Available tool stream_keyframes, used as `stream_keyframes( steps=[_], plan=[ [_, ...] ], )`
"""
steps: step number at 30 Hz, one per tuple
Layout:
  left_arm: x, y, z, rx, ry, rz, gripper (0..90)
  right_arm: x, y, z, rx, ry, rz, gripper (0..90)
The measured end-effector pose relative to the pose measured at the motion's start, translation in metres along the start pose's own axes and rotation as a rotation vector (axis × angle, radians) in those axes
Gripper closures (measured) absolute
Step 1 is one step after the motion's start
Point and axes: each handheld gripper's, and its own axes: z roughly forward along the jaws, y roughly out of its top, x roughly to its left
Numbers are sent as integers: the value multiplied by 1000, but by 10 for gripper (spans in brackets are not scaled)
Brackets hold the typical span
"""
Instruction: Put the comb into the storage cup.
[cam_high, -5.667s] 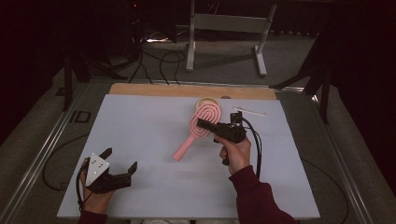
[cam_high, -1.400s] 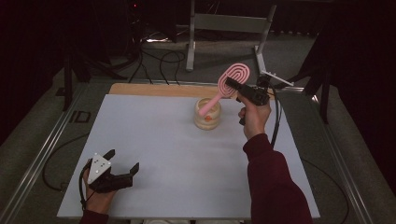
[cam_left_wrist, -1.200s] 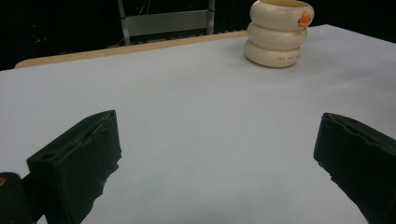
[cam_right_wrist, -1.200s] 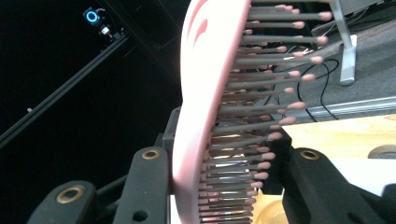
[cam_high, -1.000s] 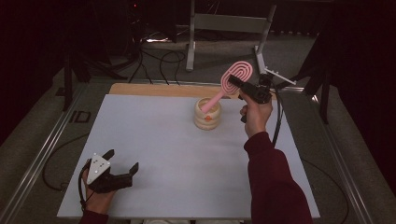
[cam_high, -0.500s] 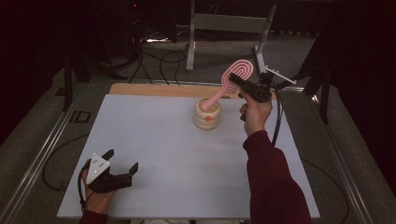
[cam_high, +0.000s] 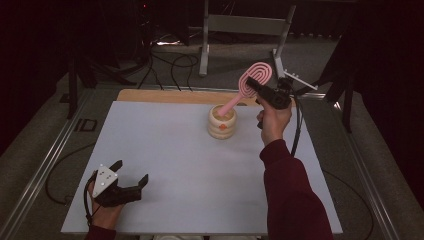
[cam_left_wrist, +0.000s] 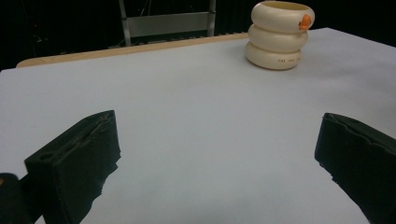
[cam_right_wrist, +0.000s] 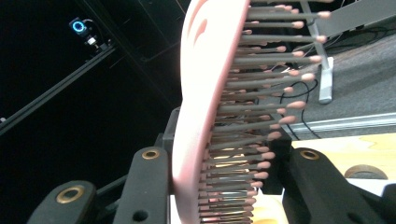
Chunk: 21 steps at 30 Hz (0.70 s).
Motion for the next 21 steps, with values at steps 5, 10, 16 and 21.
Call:
stream_keyframes(
  steps=[5, 10, 16, 21],
  plan=[
    [0, 0, 0, 3, -2, 1, 9, -2, 0, 0, -15, -19, 0, 641],
    [0, 0, 0, 5, -4, 4, 9, -3, -1, 3, -23, -36, -8, 640],
    [0, 0, 0, 1, -4, 1, 9, -2, -4, 6, -30, -51, -16, 640],
    [0, 0, 0, 1, -3, 1, 9, -2, -6, 8, -32, -58, -15, 640]
  ],
)
